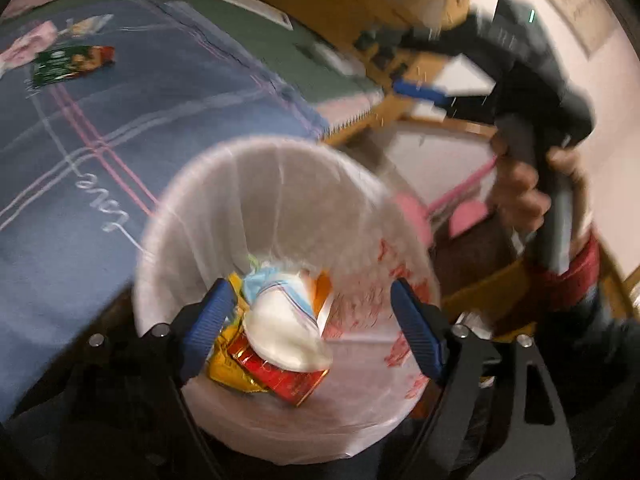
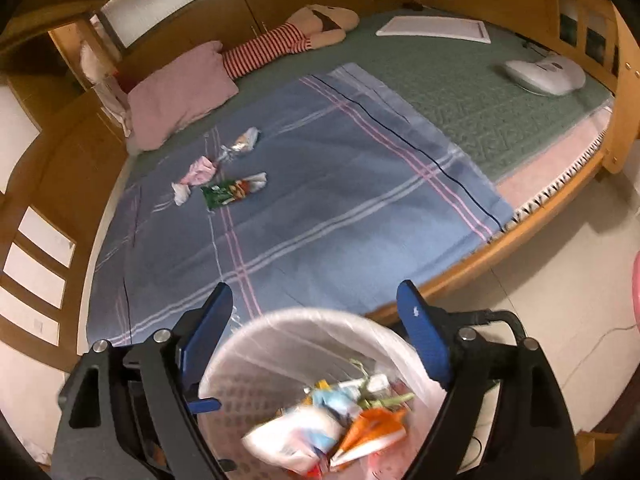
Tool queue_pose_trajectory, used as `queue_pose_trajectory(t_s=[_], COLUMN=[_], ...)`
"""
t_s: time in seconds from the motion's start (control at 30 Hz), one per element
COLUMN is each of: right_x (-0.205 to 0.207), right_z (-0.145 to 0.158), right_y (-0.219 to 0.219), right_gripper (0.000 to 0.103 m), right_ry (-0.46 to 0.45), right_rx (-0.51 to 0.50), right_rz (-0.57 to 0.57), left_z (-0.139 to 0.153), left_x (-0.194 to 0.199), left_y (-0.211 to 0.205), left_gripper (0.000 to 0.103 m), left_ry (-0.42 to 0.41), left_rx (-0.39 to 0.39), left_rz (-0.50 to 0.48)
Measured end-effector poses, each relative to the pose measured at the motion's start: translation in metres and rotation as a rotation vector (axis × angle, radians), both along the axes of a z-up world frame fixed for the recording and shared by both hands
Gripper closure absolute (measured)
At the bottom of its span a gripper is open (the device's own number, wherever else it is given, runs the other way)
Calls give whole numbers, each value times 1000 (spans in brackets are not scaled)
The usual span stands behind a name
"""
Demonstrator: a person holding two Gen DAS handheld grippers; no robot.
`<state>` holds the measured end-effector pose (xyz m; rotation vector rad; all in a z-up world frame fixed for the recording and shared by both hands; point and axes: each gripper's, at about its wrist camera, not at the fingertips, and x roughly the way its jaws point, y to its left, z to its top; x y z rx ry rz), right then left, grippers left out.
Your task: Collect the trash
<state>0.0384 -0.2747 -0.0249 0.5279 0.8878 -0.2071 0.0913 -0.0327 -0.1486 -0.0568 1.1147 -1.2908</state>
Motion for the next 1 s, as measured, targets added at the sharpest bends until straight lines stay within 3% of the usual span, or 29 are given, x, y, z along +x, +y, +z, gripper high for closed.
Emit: queue_pose_trajectory(t_s=[0.1,0.2,0.3,0.37,0.43,0.47,0.53,0.7,0.83,0.9,0.97,1.0], right_x=[27,76,150,187,248,265,321,413,448,450,447,442], right_z=[-3,-6,-13,-20,-31,-33,-49,-90,-120,-129,-137,-139], right_y=[8,29,62,77,103,111,134,178,187,190,195,201], right_gripper=[19,19,19,19,19,19,19,19,19,30,77,79], right_ry=[-7,-22,-45,-43,-35,-34,-12,121,190,215,249,259], right_rx=[17,3,-9,0,-14,-27,-102,-317,-319,-286,-212,-195], right_rz=[45,111,187,216,259,266,257,180,177,214,293,332], left_z=[22,43,50,40,21,9,-2,-3,-9,-9,-12,-14], left_x=[34,88,134,152,165,172,181,189,196,201,202,203], left_y=[32,77,121,154,181,194,218,247,256,259,259,261], left_gripper=[15,14,12,12,12,12,12,9,9,9,9,9], left_ry=[-26,-26,-82,-125,-108,-84,-41,-10,29,50,74,84], left_rx=[-29,-6,86,145,210,291,378,401,430,435,436,434], left_rz=[132,353,595,749,862,920,1008,1103,1122,1123,1129,1133])
